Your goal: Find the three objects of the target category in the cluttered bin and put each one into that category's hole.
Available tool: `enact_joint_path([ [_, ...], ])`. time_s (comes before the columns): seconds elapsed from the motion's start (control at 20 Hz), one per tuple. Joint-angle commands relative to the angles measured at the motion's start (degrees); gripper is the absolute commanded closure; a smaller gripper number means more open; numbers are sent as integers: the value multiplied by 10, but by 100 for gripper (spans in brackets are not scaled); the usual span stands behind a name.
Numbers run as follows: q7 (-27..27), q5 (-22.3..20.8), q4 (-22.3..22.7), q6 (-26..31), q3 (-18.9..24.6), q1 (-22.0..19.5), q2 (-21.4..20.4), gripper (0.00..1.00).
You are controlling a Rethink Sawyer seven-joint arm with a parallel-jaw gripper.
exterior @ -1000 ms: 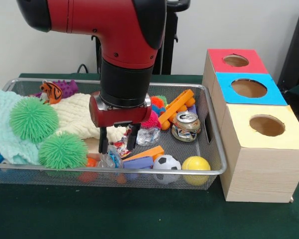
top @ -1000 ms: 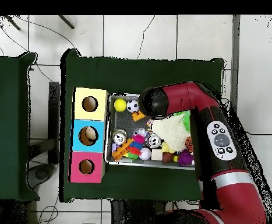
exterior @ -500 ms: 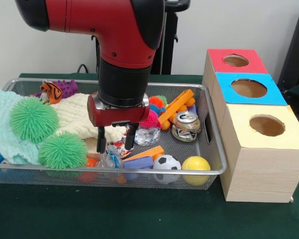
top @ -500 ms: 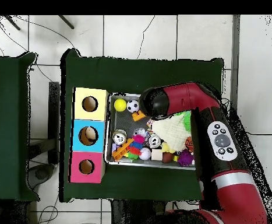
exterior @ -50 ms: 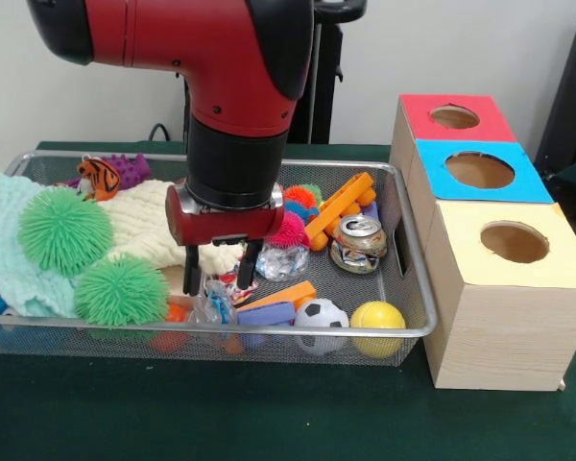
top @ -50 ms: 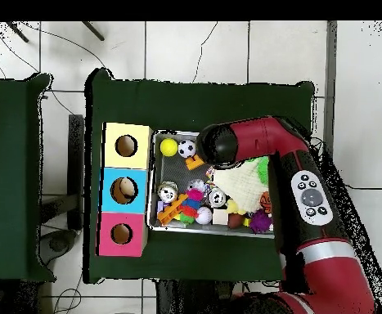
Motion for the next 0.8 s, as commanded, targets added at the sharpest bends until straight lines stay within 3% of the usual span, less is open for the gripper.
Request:
enact_joint_path([
  [0.05, 7, -19, -10, -9, -23, 11, 47, 0],
  [0.8, 32, -26, -41, -54, -48, 25, 109, 0],
])
